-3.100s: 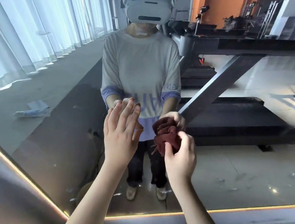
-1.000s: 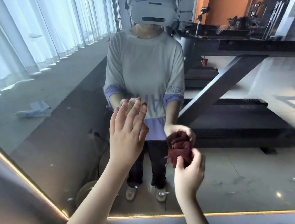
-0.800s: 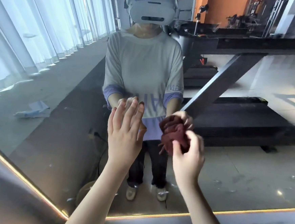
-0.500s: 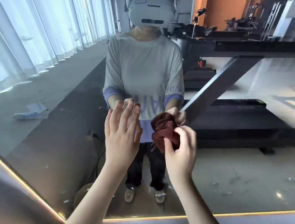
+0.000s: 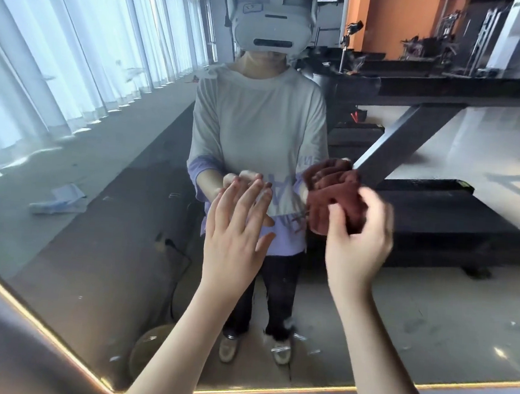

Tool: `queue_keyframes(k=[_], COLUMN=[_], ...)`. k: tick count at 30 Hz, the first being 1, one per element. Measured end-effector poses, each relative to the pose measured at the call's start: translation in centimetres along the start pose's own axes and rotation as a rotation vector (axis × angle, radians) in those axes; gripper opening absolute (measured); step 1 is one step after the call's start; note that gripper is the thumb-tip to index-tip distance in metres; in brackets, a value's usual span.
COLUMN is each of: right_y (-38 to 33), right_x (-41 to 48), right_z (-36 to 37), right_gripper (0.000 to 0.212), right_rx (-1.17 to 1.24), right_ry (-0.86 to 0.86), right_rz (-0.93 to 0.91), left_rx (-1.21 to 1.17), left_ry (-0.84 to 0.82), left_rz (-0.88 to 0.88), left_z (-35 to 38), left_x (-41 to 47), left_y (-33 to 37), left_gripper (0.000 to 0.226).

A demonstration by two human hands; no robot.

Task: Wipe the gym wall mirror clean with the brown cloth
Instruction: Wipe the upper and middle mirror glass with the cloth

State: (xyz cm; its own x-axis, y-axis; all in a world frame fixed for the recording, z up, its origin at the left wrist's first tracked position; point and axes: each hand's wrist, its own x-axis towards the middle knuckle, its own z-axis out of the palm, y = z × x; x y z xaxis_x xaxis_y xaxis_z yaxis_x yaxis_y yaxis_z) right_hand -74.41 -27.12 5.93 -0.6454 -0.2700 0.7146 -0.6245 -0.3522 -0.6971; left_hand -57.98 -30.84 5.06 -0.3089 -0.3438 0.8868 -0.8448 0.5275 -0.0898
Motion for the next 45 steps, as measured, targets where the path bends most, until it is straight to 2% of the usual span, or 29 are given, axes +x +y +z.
queue_keyframes(k=[3, 8, 12, 14, 18, 20, 24, 26, 29, 31, 34, 36, 39, 42, 45], right_y=[1.0, 1.1, 3.1, 3.3, 3.5, 4.6, 6.1, 5.8, 5.8, 6.4, 7.9, 8.1, 6.7, 5.0, 4.5], right_x=[-0.4, -2.7, -1.2, -2.5, -6.3, -5.9, -6.3, -8.4, -9.9, -8.9, -8.0, -8.8, -8.9, -4.9, -1.6], right_z=[-0.7, -0.4, -1.5, -1.4, -0.9, -1.3, -2.0, -1.6, -1.2, -1.6, -2.6, -2.6, -2.0, -1.8, -2.2], right_gripper=[0.036, 0.032, 0.039, 0.04, 0.034, 0.033, 0.038, 0.035, 0.033, 0.032, 0.039, 0.039, 0.036, 0.031, 0.033], right_rx=[0.004, -0.054, -0.051, -0.066, -0.052, -0.058, -0.115, -0.116, -0.102, -0.096, -0.151, -0.176, -0.115, -0.024, 0.002], right_ry=[0.106, -0.143, 0.032, 0.051, -0.184, -0.173, -0.059, -0.136, -0.288, -0.256, -0.149, -0.169, -0.229, -0.19, -0.091], right_rz=[0.136, -0.054, 0.122, 0.159, 0.051, 0.053, 0.189, 0.198, 0.099, 0.117, 0.261, 0.302, 0.187, 0.037, 0.074], left_rx=[0.04, 0.058, 0.065, 0.061, 0.054, 0.054, 0.057, 0.055, 0.049, 0.049, 0.043, 0.041, 0.038, 0.044, 0.05], left_ry=[0.015, 0.055, 0.067, 0.068, 0.045, 0.05, 0.06, 0.059, 0.047, 0.047, 0.058, 0.067, 0.057, 0.035, 0.039], left_rz=[-0.003, -0.005, -0.004, -0.009, -0.023, -0.024, -0.025, -0.032, -0.037, -0.033, -0.037, -0.046, -0.064, -0.065, -0.079], left_z=[0.6, 1.2, 1.2, 1.2, 1.2, 1.2, 1.2, 1.2, 1.1, 1.1, 1.2, 1.4, 1.5, 1.5, 1.6], left_x=[-0.3, -0.5, -0.5, -0.5, -0.6, -0.5, -0.5, -0.5, -0.6, -0.6, -0.6, -0.7, -0.8, -0.8, -0.8], left_y=[0.3, 0.5, 0.4, 0.6, 0.7, 0.7, 0.8, 0.9, 1.0, 1.0, 1.0, 1.1, 1.3, 1.3, 1.4], left_gripper=[0.081, 0.082, 0.081, 0.081, 0.082, 0.081, 0.079, 0.079, 0.079, 0.08, 0.08, 0.078, 0.07, 0.066, 0.065])
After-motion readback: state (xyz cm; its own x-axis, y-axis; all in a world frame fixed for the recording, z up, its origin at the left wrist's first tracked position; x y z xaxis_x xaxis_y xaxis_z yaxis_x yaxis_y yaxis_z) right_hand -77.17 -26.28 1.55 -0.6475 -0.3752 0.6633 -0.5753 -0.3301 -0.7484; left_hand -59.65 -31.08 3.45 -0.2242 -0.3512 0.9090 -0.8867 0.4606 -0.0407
